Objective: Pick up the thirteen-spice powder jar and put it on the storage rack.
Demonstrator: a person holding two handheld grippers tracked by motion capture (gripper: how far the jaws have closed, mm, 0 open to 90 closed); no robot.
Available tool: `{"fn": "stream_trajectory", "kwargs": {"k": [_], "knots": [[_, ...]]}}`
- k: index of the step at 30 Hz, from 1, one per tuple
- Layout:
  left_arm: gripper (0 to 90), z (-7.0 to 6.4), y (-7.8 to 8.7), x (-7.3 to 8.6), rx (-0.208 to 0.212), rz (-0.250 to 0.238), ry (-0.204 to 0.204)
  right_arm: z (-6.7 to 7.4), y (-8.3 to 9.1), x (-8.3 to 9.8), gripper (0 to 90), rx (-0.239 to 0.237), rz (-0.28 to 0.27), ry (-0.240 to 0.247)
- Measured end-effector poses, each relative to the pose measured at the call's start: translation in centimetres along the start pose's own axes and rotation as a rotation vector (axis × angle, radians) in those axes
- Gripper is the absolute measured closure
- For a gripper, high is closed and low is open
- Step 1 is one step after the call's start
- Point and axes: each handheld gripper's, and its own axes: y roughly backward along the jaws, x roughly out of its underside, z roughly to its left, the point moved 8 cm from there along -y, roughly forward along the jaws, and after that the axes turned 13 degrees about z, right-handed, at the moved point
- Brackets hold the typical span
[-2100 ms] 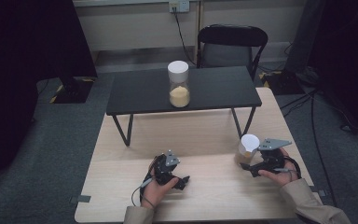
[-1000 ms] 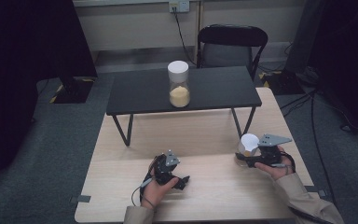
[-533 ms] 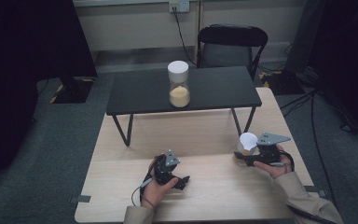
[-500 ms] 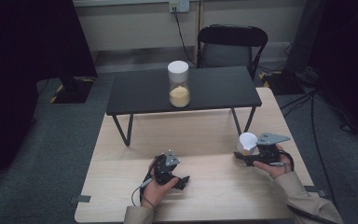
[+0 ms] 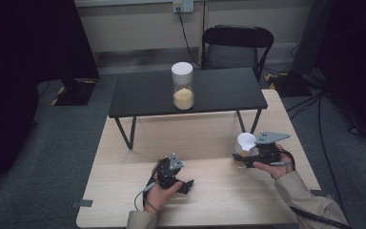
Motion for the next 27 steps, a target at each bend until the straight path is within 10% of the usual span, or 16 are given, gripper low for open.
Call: {"fn": "stream_trajectory", "kwargs": {"k": [27], "knots": [[0.0,0.0,0.0,0.0,0.0,0.001,-0.001,1.2,1.1,-7.2,30.5,-0.041,0.034,0.056]]}}
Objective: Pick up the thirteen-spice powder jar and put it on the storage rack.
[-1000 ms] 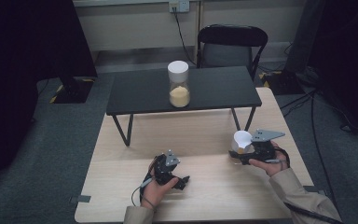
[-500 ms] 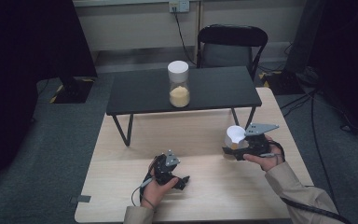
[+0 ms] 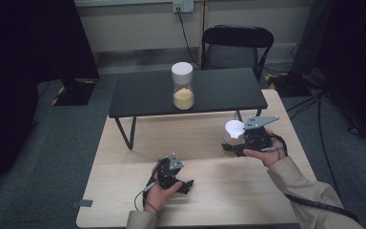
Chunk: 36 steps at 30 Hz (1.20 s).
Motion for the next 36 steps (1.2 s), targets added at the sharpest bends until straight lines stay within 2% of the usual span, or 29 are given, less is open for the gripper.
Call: {"fn": "stream_trajectory", "kwargs": {"k": [15,27,36], "knots": [[0.0,0.0,0.0,0.0,0.001,-0.001,0.0,0.0,1.4,-3.6,30.6,-0.024,-0.001,0.008],[0.0,0.0,0.0,0.0,0.002,-0.001,0.0,0.0,2.8,-6.4,30.5,-0.021,0.022,0.013],[0.0,0.0,0.0,0.0,0.002,-0.001,-0.001,0.0,4.1,-8.7,30.5,-0.018,0.014,0.016]]}}
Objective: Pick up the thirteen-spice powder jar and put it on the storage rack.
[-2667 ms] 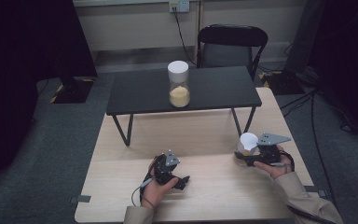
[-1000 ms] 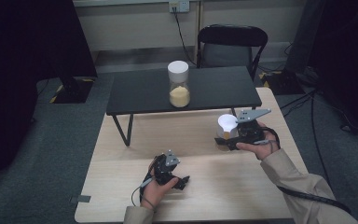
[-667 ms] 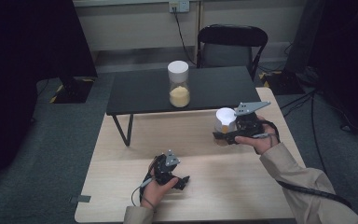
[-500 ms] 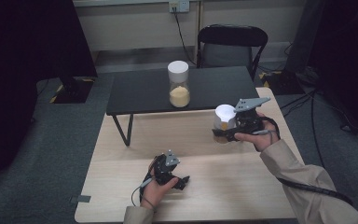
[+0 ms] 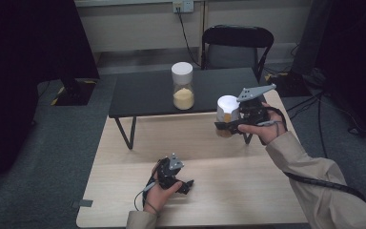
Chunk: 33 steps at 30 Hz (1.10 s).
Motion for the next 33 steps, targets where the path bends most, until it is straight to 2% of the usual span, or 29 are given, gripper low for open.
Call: {"fn": "stream_trajectory", "kwargs": {"k": [17,21,33], "knots": [[0.0,0.0,0.0,0.0,0.001,-0.001,-0.001,-0.6,2.0,-4.3,30.6,0.028,-0.002,-0.007],[0.0,0.0,0.0,0.0,0.001,-0.001,-0.002,-0.6,2.1,-5.2,30.5,0.032,-0.008,-0.013],[0.0,0.0,0.0,0.0,0.002,-0.001,-0.002,-1.6,1.5,-6.8,30.6,0.084,-0.015,-0.024]]}}
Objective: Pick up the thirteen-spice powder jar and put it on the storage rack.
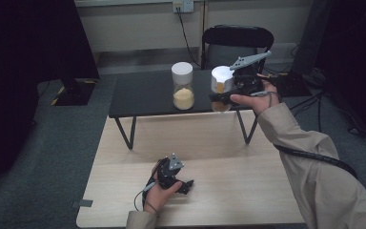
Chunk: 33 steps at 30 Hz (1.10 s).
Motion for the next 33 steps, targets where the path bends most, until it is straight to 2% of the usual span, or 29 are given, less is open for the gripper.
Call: {"fn": "stream_trajectory", "kwargs": {"k": [14,33], "knots": [[0.0,0.0,0.0,0.0,0.001,0.001,-0.002,-1.3,-1.4,-1.2,30.6,0.036,0.002,-0.03],[0.0,0.1,0.0,0.0,0.002,0.002,-0.004,-2.4,-2.9,-1.3,30.5,0.05,-0.003,-0.049]]}}
